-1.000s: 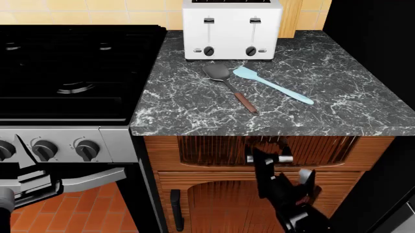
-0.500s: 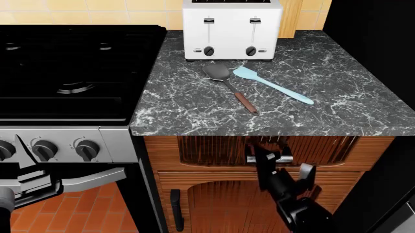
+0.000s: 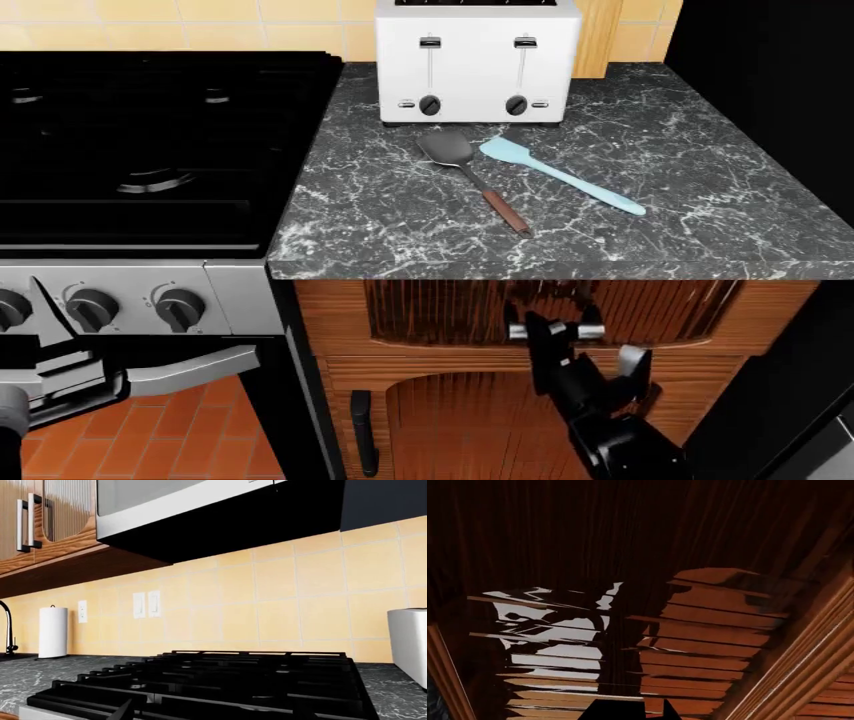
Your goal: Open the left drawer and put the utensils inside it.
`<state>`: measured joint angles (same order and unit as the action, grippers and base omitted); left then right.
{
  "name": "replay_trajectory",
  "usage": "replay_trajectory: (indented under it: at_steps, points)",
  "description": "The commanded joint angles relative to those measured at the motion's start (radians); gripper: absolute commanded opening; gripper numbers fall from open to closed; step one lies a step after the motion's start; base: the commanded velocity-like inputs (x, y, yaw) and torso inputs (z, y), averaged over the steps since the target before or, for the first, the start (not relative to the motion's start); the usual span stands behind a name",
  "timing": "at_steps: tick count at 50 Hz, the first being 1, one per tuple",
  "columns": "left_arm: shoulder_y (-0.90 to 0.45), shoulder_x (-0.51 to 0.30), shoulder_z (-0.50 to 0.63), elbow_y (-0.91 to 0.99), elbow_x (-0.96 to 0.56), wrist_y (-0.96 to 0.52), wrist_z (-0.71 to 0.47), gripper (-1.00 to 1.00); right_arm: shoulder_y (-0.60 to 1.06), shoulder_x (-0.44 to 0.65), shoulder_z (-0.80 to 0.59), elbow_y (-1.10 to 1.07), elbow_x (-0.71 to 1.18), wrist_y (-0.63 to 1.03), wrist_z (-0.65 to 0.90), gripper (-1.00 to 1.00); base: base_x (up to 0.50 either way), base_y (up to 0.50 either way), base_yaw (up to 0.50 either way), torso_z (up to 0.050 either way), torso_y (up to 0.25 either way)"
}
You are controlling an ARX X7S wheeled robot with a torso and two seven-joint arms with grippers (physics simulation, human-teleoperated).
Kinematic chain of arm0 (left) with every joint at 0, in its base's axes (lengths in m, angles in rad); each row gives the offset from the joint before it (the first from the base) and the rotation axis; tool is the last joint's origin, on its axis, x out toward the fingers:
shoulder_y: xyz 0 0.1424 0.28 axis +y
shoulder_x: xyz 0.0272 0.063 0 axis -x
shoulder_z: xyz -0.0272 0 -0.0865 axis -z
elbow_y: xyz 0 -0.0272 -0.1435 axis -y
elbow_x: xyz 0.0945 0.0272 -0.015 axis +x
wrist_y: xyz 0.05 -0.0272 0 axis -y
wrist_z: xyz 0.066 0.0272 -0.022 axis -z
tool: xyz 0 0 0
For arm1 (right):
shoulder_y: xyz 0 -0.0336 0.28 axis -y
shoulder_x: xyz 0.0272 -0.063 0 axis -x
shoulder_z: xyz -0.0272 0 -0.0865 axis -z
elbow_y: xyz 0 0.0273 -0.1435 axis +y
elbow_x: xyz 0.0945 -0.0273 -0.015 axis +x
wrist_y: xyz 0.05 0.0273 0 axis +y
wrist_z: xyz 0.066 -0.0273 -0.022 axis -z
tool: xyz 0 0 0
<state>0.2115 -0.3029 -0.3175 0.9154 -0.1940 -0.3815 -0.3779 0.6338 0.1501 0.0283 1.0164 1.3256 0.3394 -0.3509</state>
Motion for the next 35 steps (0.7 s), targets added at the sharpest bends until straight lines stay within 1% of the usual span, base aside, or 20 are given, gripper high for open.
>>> replay_trajectory:
  at_steps: [1, 8, 19, 23, 25, 27, 29, 35]
  points:
    - [0.002, -0.004, 0.002, 0.000, -0.003, 0.002, -0.004, 1.00, -0.101, 0.018, 0.026, -0.220, 0.025, 0.013, 0.059, -1.00, 0.00, 0.00, 0.00, 0.000, 0.010]
    - [0.002, -0.005, 0.003, 0.001, -0.005, 0.003, -0.008, 1.00, -0.257, 0.039, 0.051, -0.473, 0.067, 0.034, 0.134, -1.00, 0.00, 0.00, 0.00, 0.000, 0.002]
    - [0.000, -0.009, 0.013, -0.001, -0.003, 0.003, -0.012, 1.00, -0.413, 0.066, 0.076, -0.676, 0.072, 0.008, 0.130, -1.00, 0.00, 0.00, 0.00, 0.000, 0.003]
    - [0.001, -0.011, 0.014, 0.001, -0.003, 0.002, -0.014, 1.00, -0.487, 0.060, 0.088, -0.778, 0.039, -0.050, 0.111, -1.00, 0.00, 0.00, 0.00, 0.000, 0.003]
    - [0.003, -0.011, 0.012, 0.002, -0.005, 0.003, -0.015, 1.00, -0.522, 0.061, 0.097, -0.835, 0.027, -0.071, 0.127, -1.00, 0.00, 0.00, 0.00, 0.008, 0.000]
    - [0.003, -0.012, 0.014, 0.002, -0.004, 0.002, -0.016, 1.00, -0.561, 0.053, 0.101, -0.896, -0.034, -0.126, 0.170, -1.00, 0.00, 0.00, 0.00, 0.000, 0.006]
    - [0.002, -0.013, 0.017, 0.001, -0.002, 0.002, -0.017, 1.00, -0.593, 0.054, 0.106, -0.937, -0.037, -0.134, 0.184, -1.00, 0.00, 0.00, 0.00, 0.000, 0.005]
    - [0.003, -0.016, 0.022, 0.004, 0.000, -0.001, -0.020, 1.00, -0.666, 0.027, 0.130, -0.967, -0.074, -0.204, 0.197, -1.00, 0.00, 0.00, -0.01, 0.002, 0.005]
